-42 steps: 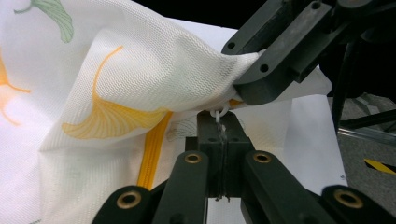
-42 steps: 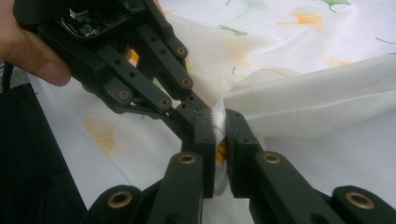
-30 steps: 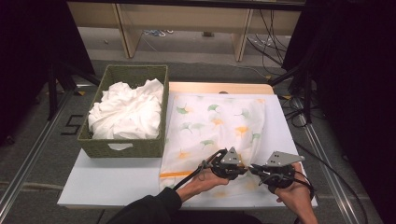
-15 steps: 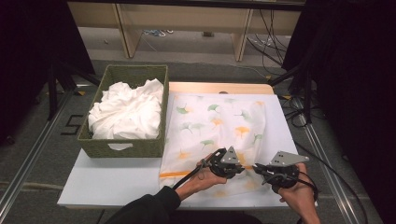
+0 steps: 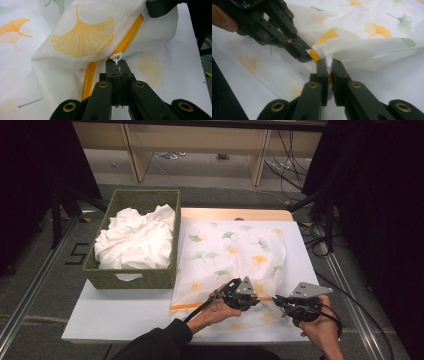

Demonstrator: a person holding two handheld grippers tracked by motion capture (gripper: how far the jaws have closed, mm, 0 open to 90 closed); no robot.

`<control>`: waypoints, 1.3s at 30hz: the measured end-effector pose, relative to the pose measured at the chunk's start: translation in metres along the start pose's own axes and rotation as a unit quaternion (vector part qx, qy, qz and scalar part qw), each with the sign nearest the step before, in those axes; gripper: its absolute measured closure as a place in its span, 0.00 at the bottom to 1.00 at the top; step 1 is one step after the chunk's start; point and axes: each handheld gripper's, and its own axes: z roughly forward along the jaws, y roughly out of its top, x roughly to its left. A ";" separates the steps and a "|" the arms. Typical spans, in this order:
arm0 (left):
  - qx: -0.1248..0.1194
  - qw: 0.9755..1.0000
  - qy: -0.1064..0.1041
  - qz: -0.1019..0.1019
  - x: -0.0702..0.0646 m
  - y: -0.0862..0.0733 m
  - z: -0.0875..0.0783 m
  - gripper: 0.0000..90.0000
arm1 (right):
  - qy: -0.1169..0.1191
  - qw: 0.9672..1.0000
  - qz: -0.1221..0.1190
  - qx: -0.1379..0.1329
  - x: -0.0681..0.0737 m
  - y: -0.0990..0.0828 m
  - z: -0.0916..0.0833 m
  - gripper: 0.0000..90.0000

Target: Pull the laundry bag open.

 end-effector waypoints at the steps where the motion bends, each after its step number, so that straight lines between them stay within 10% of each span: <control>1: -0.002 1.000 -0.002 -0.004 0.000 0.000 0.000 0.99 | 0.004 1.000 0.002 0.001 0.000 0.000 0.000 0.96; 39: 0.026 0.999 0.018 -0.004 0.004 -0.007 -0.029 0.99 | -0.067 0.997 0.046 0.017 -0.039 -0.030 -0.013 0.96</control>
